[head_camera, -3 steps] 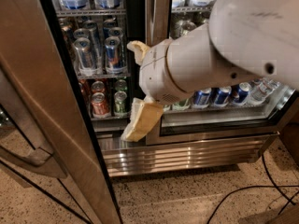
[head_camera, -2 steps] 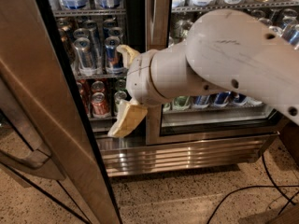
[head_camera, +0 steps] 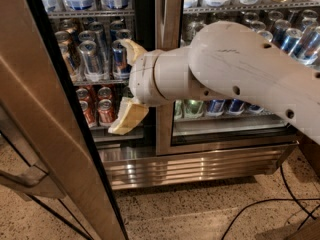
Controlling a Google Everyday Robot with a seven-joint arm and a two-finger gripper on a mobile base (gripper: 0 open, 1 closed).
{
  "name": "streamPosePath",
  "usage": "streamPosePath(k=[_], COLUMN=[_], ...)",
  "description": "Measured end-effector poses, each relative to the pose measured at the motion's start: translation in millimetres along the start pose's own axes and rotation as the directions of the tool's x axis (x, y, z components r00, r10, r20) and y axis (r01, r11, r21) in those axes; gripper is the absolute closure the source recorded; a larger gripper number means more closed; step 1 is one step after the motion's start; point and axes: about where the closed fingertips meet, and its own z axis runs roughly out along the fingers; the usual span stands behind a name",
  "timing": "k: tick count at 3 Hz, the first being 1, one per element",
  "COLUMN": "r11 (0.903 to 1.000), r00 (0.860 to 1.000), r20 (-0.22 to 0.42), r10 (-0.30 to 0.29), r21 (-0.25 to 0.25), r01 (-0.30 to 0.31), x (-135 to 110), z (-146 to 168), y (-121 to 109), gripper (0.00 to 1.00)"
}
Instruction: Open left fridge door
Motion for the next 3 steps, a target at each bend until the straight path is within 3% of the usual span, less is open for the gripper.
streamPosePath(k=[1,2,3], r11=[0.9995,0.9964,0.9837], r00=[1.000,0.997,0.989], r20=[-0.010,-0.080,-0.139], r10=[-0.007,-0.006,-0.052], r21=[-0.032,-0.085,-0.178], r01=[0.007,-0.001,0.027], x=[1,12,12], z=[5,10,39], y=[-16,-56,-74], gripper=[0.00,0.00,0.00])
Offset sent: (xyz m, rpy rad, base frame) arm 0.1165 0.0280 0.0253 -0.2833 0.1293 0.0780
